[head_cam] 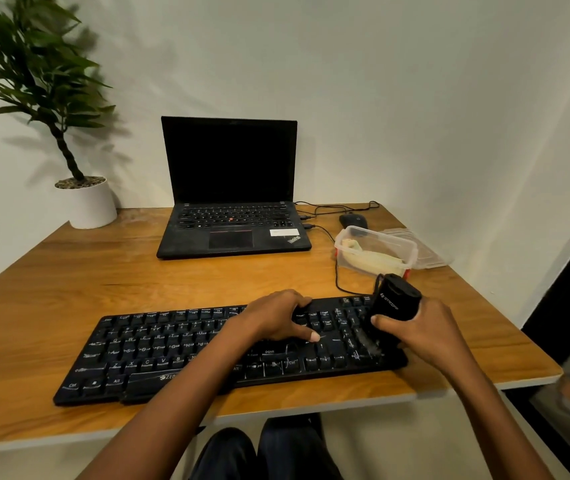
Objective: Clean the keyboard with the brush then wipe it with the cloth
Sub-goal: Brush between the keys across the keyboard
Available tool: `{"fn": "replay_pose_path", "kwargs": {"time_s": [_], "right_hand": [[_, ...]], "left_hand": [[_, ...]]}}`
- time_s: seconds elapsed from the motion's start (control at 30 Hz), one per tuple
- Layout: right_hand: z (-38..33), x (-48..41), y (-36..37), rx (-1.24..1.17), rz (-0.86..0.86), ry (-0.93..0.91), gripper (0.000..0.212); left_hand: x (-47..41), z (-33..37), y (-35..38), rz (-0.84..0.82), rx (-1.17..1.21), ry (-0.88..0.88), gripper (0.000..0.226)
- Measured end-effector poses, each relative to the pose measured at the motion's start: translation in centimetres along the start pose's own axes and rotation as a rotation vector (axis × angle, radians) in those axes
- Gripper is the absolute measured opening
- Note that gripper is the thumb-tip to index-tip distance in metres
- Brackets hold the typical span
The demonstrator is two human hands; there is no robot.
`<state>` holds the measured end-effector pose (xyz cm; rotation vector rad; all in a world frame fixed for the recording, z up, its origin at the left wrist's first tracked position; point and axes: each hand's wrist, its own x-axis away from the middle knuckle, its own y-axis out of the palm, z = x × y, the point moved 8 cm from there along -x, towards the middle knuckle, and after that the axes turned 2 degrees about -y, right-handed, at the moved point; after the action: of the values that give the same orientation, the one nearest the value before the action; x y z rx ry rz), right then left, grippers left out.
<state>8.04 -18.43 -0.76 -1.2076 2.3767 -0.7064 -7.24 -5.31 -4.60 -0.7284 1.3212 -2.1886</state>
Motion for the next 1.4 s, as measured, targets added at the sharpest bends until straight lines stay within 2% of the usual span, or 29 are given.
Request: {"fn": "replay_pose_path", "kwargs": {"time_s": [0.23,0.47,0.57,0.7,0.83,0.97,1.2,1.3,1.4], "right_hand": [[-1.1,2.4,0.1,0.062,0.074,-0.091,0.025],[-0.3,2.6,-1.3,0.097,0.146,-0.091,0.02],[-0.8,2.9,0.4,0.042,0.03,-0.11,0.022],[-0.2,1.9,-0.6,0.056,-0.029,-0.092,0.025],[-1.7,1.6,0.8,0.023,-0.39,-0.174,0.028],[-3.5,1.4,3.2,0.027,-0.604,-0.224,0.035],[-3.3,0.0,1.3,0.232,-0.693,-0.27,0.029],[-4.1,0.3,3.4,0.237,-0.759,-0.289,0.032],[-3.9,-0.1,3.3,0.209,-0.735,-0.282,0.034]], "left_hand": [[0.0,-0.1,0.0,0.008,-0.01,0.002,0.081],[-0.1,-0.1,0.1,-0.003,-0.016,0.002,0.082],[-0.1,-0.1,0.0,-0.001,-0.018,0.006,0.081],[0.0,0.0,0.0,0.005,-0.017,0.013,0.081],[0.0,0.0,0.0,0.007,-0.024,0.013,0.08],[0.0,0.0,-0.2,0.015,-0.028,0.015,0.08],[0.1,0.0,0.0,0.012,-0.019,0.022,0.08],[0.1,-0.1,0.0,0.011,-0.017,0.022,0.08],[0.1,-0.1,0.1,0.01,-0.016,0.025,0.081]]}}
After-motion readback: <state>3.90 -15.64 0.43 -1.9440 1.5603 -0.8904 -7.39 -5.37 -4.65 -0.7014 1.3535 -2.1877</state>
